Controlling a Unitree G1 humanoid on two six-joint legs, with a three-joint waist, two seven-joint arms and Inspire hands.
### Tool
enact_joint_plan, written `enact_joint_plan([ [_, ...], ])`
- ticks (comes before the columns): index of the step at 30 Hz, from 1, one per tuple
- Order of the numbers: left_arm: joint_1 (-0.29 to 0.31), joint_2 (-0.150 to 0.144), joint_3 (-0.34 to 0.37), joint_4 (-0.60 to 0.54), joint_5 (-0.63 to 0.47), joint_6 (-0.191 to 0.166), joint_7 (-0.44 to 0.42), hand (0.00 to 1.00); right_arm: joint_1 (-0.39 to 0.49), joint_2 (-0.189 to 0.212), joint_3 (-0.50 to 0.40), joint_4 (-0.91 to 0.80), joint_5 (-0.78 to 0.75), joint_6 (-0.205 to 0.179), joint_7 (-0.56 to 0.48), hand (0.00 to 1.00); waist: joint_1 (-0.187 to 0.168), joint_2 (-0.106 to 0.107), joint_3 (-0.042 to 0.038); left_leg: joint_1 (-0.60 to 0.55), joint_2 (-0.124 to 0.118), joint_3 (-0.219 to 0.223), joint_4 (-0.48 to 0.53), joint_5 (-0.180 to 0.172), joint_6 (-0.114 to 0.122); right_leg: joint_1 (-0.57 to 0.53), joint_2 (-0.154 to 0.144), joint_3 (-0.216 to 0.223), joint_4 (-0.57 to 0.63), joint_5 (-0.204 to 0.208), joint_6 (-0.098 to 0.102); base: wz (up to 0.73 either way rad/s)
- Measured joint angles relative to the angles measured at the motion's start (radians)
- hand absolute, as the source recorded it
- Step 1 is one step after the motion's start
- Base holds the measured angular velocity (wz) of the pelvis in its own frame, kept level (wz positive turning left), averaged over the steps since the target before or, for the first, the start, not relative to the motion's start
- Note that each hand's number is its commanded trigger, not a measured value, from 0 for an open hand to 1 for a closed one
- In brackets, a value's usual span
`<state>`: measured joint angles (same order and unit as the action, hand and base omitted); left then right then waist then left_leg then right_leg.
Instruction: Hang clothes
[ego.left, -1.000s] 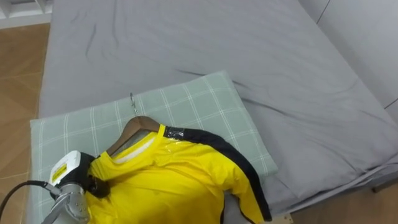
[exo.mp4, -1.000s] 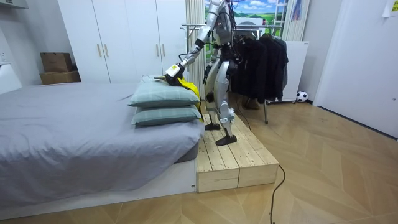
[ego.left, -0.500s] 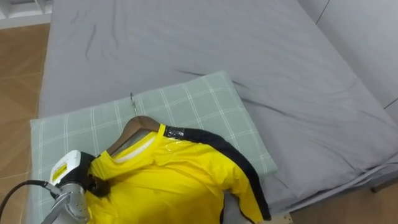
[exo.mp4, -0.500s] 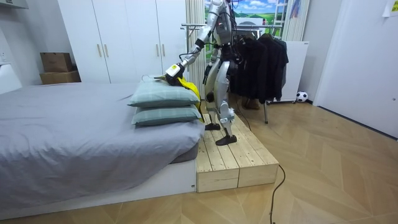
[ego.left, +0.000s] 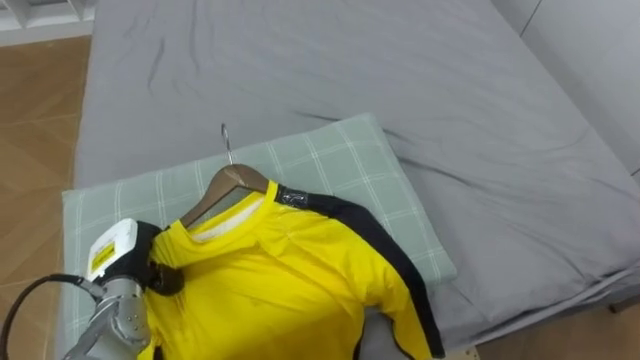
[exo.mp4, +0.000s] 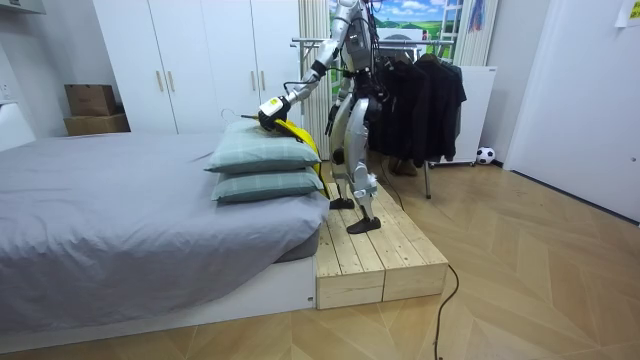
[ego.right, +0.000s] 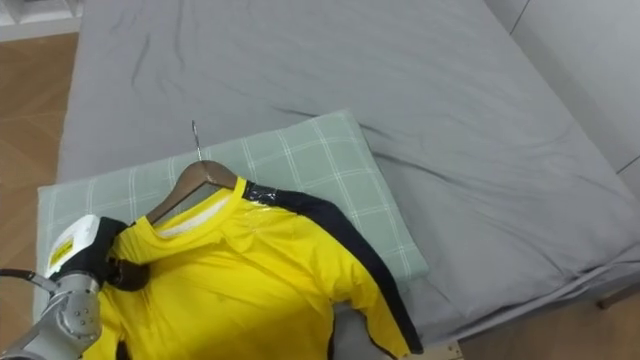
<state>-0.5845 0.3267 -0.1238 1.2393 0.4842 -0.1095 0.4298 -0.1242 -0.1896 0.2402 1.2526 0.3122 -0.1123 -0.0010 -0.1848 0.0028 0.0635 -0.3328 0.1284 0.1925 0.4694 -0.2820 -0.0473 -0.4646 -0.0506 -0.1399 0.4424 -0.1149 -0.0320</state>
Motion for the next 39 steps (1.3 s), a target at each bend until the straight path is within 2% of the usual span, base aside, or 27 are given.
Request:
enact_joint_plan([
  [1,0.001,0.0,0.0,-0.001,0.0,-0.005,0.003,1.0,0.004,-0.001,0.0,0.0,-0.002,0.0,0.0,0.0,0.001,0.001,-0.0005,0.01,0.0,0.001,-0.006,0.0,0.0,0.01,0.001,0.0,-0.006,0.0,0.0,-0.06],
  [4,0.036,0.001,0.001,-0.036,0.0,-0.009,0.013,1.0,0.023,-0.004,-0.002,0.006,-0.005,0.0,0.001,0.0,0.005,0.013,-0.0121,0.072,-0.002,0.009,-0.047,0.005,-0.004,0.062,0.006,0.002,-0.037,0.001,0.003,-0.06],
  [7,0.09,0.001,0.002,-0.069,-0.001,-0.026,0.018,1.0,0.051,-0.005,-0.023,0.009,-0.004,0.001,0.004,0.0,0.007,0.026,-0.0278,0.142,-0.005,0.016,-0.092,0.012,-0.007,0.115,0.008,0.004,-0.05,0.0,0.005,-0.03],
  [8,0.104,0.001,0.003,-0.088,-0.001,-0.025,0.018,1.0,0.062,-0.005,-0.03,0.009,-0.005,0.0,0.003,0.0,0.015,0.028,-0.0363,0.157,-0.005,0.018,-0.102,0.013,-0.008,0.127,0.012,0.008,-0.057,-0.001,0.007,-0.06],
  [9,0.119,0.001,0.003,-0.121,-0.001,-0.026,0.018,1.0,0.071,-0.005,-0.034,0.01,-0.007,0.001,0.003,0.0,0.027,0.029,-0.0367,0.177,-0.004,0.02,-0.112,0.014,-0.01,0.148,0.019,0.014,-0.073,-0.001,0.007,-0.05],
  [12,0.164,0.001,0.005,-0.191,-0.001,-0.033,0.03,1.0,0.084,-0.005,-0.067,0.019,-0.011,0.001,0.003,0.0,0.032,0.028,-0.0402,0.233,-0.004,0.015,-0.149,0.022,-0.012,0.209,0.022,0.005,-0.108,-0.001,0.01,0.06],
  [13,0.174,0.001,0.005,-0.206,-0.002,-0.033,0.033,1.0,0.088,-0.005,-0.07,0.018,-0.011,0.0,0.002,0.0,0.034,0.027,-0.043,0.243,-0.004,0.015,-0.156,0.023,-0.012,0.221,0.023,0.003,-0.117,-0.001,0.01,0.07],
  [14,0.194,0.001,0.005,-0.234,-0.002,-0.035,0.041,1.0,0.097,-0.005,-0.08,0.017,-0.011,0.0,0.003,0.0,0.035,0.024,-0.0512,0.262,-0.005,0.014,-0.169,0.025,-0.012,0.239,0.024,0.001,-0.125,-0.001,0.011,0.08],
  [15,0.205,0.001,0.005,-0.253,-0.002,-0.044,0.045,1.0,0.105,-0.005,-0.093,0.015,-0.008,0.0,0.003,0.0,0.038,0.022,-0.0549,0.277,-0.005,0.01,-0.177,0.027,-0.013,0.259,0.027,0.001,-0.139,-0.002,0.014,0.07],
  [19,0.237,0.0,0.005,-0.322,-0.001,-0.047,0.05,1.0,0.124,-0.004,-0.126,0.007,-0.005,0.0,0.004,0.0,0.053,0.021,-0.0579,0.324,-0.005,0.008,-0.204,0.032,-0.013,0.313,0.033,0.0,-0.179,0.006,0.022,0.04],
  [21,0.275,-0.001,0.006,-0.359,-0.001,-0.049,0.058,1.0,0.145,-0.004,-0.136,-0.014,-0.005,0.0,0.004,0.0,0.054,0.02,-0.0597,0.359,-0.009,0.008,-0.228,0.036,-0.012,0.347,0.033,0.0,-0.188,0.007,0.023,0.0],
  [24,0.316,-0.003,0.006,-0.414,-0.001,-0.048,0.059,1.0,0.166,-0.002,-0.147,-0.017,-0.011,0.001,0.004,0.0,0.055,0.016,-0.0686,0.384,-0.012,0.001,-0.246,0.039,-0.011,0.368,0.032,-0.001,-0.191,0.008,0.026,0.07],
  [26,0.341,-0.006,0.007,-0.454,-0.001,-0.049,0.062,1.0,0.184,-0.002,-0.152,-0.021,-0.01,0.002,0.004,0.0,0.055,0.014,-0.0698,0.401,-0.012,-0.004,-0.251,0.039,-0.011,0.395,0.034,-0.003,-0.209,0.008,0.029,0.1],
  [31,0.381,-0.007,0.016,-0.535,0.001,-0.049,0.069,1.0,0.205,-0.001,-0.185,-0.023,-0.015,0.002,0.01,0.0,0.064,0.02,-0.0704,0.434,-0.016,-0.004,-0.272,0.042,-0.01,0.432,0.035,-0.001,-0.239,0.009,0.035,0.02],
  [39,0.39,-0.006,0.022,-0.553,0.001,-0.05,0.076,1.0,0.202,-0.005,-0.197,-0.013,-0.056,0.006,0.047,0.0,0.081,0.038,-0.0601,0.464,-0.017,-0.002,-0.29,0.042,-0.009,0.452,0.035,-0.001,-0.239,0.01,0.038,0.0],
])
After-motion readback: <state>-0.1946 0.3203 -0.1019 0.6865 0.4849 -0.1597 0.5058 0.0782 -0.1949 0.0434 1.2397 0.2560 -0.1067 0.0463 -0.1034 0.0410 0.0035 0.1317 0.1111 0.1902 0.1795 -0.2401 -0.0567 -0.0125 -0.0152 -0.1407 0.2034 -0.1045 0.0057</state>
